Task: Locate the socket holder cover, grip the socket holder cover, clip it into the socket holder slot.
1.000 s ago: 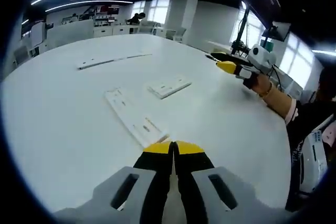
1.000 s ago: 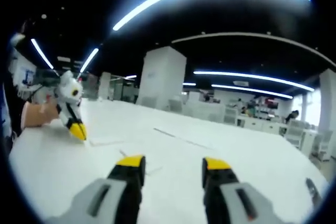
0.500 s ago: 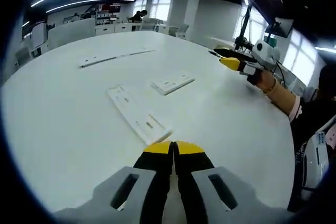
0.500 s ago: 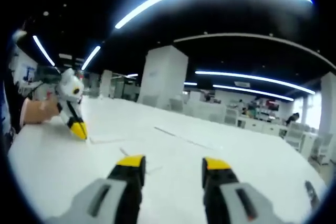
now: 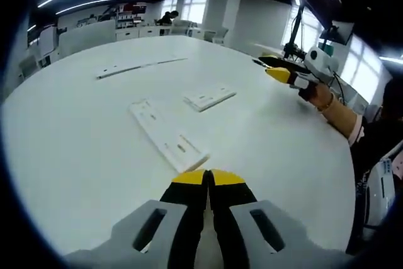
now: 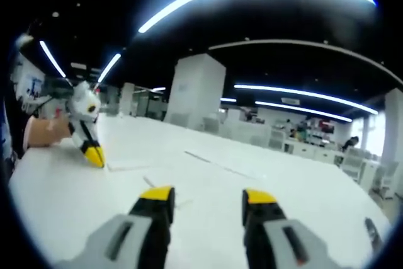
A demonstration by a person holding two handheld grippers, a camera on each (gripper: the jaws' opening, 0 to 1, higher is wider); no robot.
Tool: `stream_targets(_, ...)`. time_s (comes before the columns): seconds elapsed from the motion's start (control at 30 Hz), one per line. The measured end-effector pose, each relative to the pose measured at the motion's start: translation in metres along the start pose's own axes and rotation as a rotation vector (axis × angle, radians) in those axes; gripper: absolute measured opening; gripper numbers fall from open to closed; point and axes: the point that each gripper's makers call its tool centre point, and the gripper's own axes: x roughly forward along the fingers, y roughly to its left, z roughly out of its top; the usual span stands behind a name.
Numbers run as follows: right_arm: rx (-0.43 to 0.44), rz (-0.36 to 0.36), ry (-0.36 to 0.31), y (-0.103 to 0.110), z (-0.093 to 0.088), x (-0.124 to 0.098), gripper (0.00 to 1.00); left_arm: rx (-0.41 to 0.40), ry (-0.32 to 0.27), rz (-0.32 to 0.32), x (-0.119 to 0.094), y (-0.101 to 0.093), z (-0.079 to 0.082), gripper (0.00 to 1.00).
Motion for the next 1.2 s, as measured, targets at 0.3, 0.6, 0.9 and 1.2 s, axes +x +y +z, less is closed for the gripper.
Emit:
stream_targets(0.3, -0.002, 0.005, 0.001, 0.0022, 0.0011, -0.0004, 0.44, 0.002, -0.012, 0.006, 0.0008, -0.0021, -0.0016, 0.03)
stream_targets(0.6, 0.004, 0.004, 0.003, 0.0014, 0.0014, 0.0002, 0.44, 0.007, -0.017, 0.014, 0.0019, -0.0025, -0.0023, 0.03)
stream_targets(0.9, 0.005, 0.004, 0.012, -0.0004, -0.0007, 0.0011, 0.44, 0.014, -0.027, 0.021, 0.003, 0.0003, 0.0001, 0.03)
stream_targets(1.2, -0.003, 0.011, 0.01, 0.0029, 0.0005, 0.0012, 0.44, 0.015, -0.034, 0.022, 0.0034, 0.0017, 0.0012, 0.03)
